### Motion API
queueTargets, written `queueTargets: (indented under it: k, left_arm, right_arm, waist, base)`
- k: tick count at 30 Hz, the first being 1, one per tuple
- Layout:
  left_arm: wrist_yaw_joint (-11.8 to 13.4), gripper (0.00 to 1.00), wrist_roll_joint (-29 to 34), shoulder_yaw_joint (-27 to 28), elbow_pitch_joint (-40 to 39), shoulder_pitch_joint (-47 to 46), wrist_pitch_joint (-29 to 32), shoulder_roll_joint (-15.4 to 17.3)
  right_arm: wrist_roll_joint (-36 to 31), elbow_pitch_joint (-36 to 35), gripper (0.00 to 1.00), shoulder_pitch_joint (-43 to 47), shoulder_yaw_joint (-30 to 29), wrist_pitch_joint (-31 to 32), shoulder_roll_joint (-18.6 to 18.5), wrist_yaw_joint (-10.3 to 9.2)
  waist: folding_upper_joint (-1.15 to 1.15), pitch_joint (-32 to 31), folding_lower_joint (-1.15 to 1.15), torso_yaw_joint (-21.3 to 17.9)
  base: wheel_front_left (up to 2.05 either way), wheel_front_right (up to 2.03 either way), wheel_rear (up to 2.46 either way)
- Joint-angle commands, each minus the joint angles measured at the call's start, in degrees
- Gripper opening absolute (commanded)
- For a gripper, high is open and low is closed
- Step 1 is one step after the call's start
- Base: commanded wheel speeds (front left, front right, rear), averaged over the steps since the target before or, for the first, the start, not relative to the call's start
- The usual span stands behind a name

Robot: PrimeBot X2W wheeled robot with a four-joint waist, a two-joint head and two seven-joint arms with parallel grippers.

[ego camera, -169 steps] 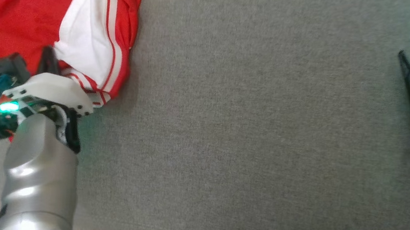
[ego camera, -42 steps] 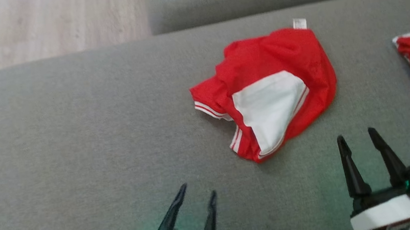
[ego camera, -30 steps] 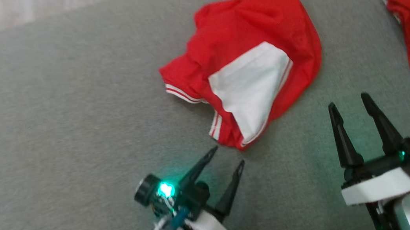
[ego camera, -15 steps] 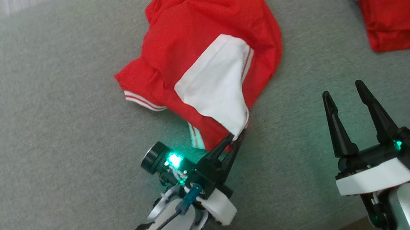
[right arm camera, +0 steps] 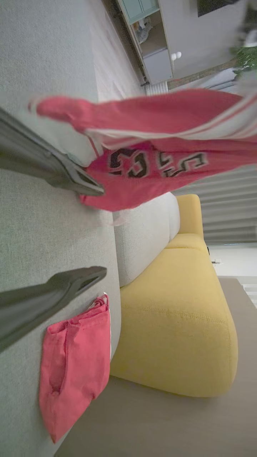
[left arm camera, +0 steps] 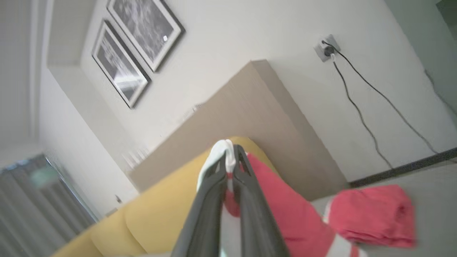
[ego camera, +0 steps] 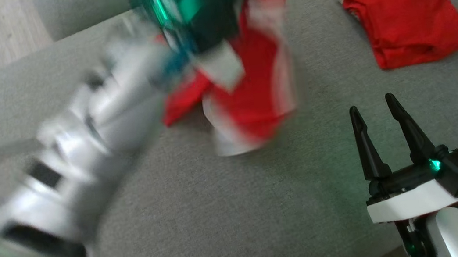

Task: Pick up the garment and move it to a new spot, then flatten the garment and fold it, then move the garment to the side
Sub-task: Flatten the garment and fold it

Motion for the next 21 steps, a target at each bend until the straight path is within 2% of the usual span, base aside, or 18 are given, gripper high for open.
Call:
queueTargets:
  k: [1,6,10,15,18,19,21]
  left_arm:
    - [-0.1,0.0,0.6,2.7,-1.3,-6.7,-0.3,2.1]
    - [-0.4,0.0,0.7,3.7,-4.3,-19.4,-0.3,6.0]
    - [-0.4,0.0,-2.0,3.0,-7.5,-18.8,-0.3,10.4]
    - [-0.1,0.0,-6.7,2.3,-11.4,-4.6,-0.3,17.9]
    - [2.7,0.0,-11.2,5.7,-14.3,8.8,-0.3,21.7]
    - [5.1,0.0,-14.0,8.7,-15.7,17.6,-0.3,23.7]
    - [7.2,0.0,-16.0,11.5,-17.1,26.0,-0.3,25.0]
  right_arm:
    - [0.6,-1.6,1.0,-0.7,1.6,-0.6,-0.3,-0.04]
    - [0.9,-2.1,1.0,-0.5,0.7,-0.6,-0.3,-0.04]
    - [0.6,-2.7,1.0,0.2,-1.2,-0.6,-0.3,-0.04]
    - [0.0,-4.4,1.0,1.1,-4.3,-0.6,-0.3,-0.04]
    - [-0.7,-5.3,1.0,1.5,-5.9,-0.6,-0.3,-0.04]
    - [-1.2,-5.7,1.0,1.7,-6.8,-0.6,-0.3,-0.04]
    - [-1.7,-6.1,1.0,1.8,-7.5,-0.6,-0.3,-0.04]
  waist:
    - [0.0,-0.6,0.0,-0.6]
    - [0.0,-0.8,0.0,0.4]
    - [0.0,-1.3,0.0,3.1]
    - [0.0,-0.6,0.0,7.2]
    - [0.0,0.2,0.0,9.4]
    - [0.0,0.6,0.0,10.4]
    - [0.0,1.0,0.0,11.5]
  base:
    - [0.0,0.0,0.0]
    - [0.0,0.0,0.0]
    - [0.0,0.0,0.0]
    - [0.0,0.0,0.0]
    - [0.0,0.0,0.0]
    - [0.0,0.0,0.0]
    - [0.0,0.0,0.0]
